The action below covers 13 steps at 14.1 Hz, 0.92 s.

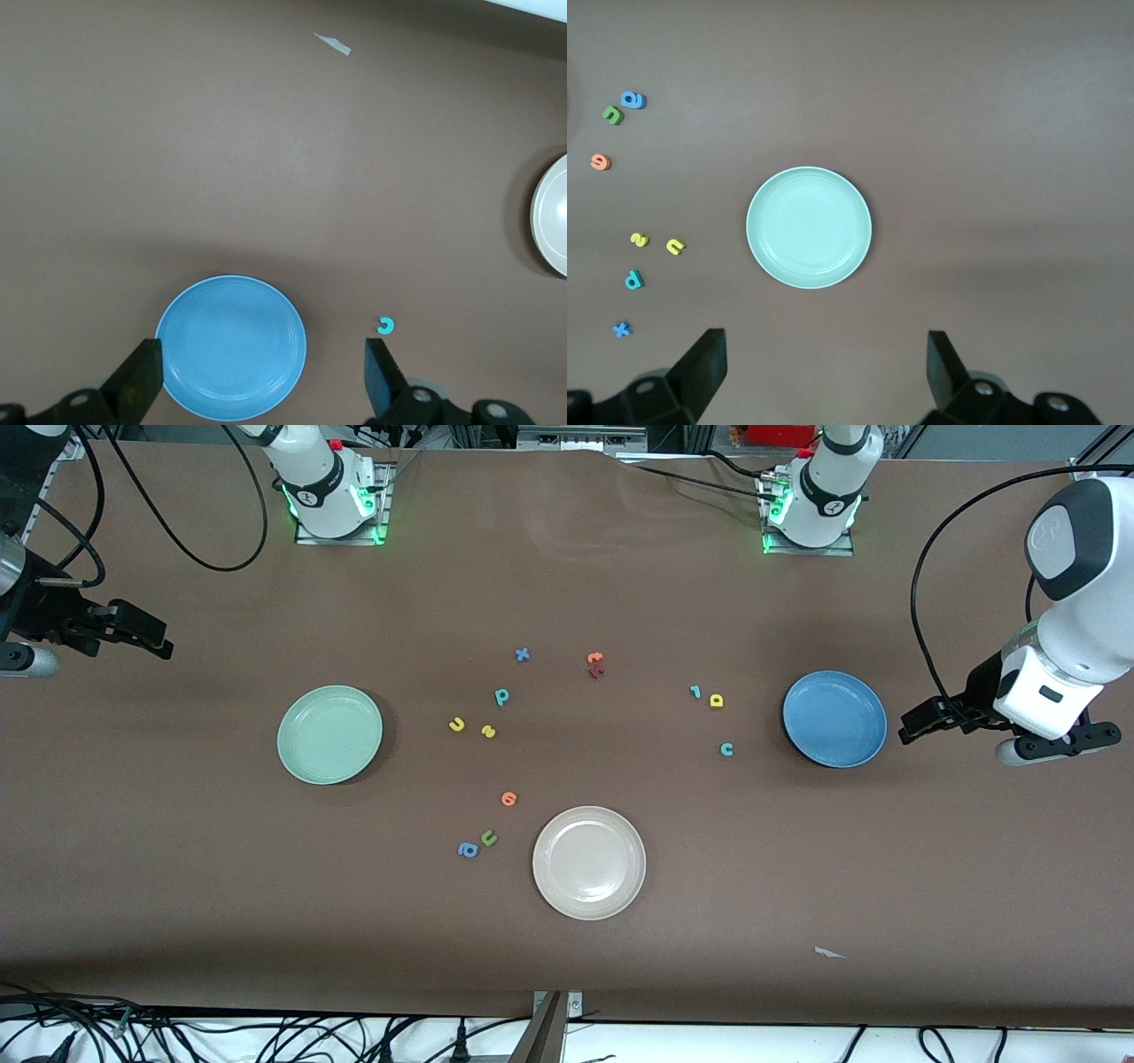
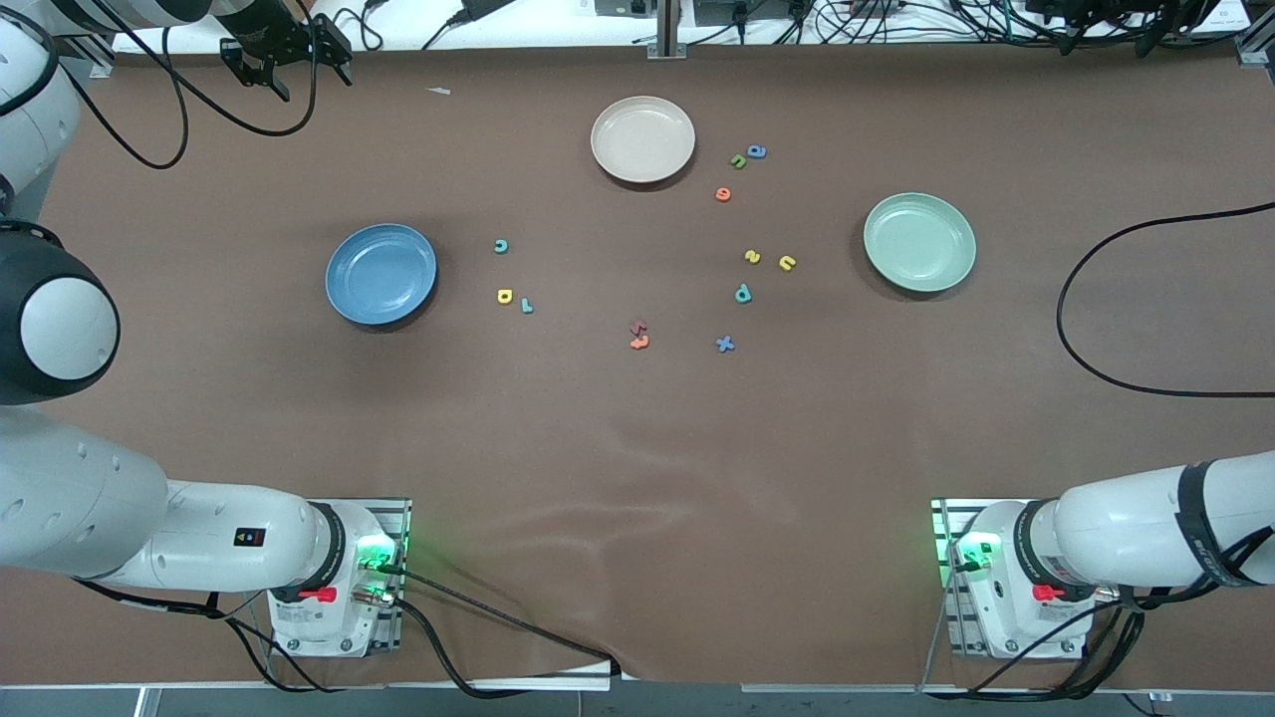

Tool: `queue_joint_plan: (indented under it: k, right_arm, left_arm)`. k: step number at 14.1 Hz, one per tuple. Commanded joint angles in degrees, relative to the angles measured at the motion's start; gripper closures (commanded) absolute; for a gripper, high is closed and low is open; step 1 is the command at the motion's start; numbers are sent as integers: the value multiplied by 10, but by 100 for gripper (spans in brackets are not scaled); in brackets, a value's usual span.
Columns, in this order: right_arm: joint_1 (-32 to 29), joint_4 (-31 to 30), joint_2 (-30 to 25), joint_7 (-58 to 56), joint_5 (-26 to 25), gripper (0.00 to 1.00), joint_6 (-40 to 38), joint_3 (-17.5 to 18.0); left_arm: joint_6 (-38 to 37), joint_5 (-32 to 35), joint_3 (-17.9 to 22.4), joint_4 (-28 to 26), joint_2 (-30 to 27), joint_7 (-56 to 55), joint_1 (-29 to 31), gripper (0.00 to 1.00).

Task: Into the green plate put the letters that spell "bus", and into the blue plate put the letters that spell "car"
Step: 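Reach the right gripper to yellow c while the left gripper reaches yellow letter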

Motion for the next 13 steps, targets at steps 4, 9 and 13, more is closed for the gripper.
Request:
queue_joint_plan:
  k: [4,9,13]
  right_arm:
    - [41,14,53,28,-12,0,3,-2]
    - [137,-20,107,108,-14,0,59,-2]
    - [214,-115,122,244,-10,0,191,-2]
  left_arm:
    - [-12,14,1,-3,-3,-10,0,0]
    - [-22,14,1,-3,-3,-11,-2,0]
    - [-27,13,-20,-16,4,-41,-7,0]
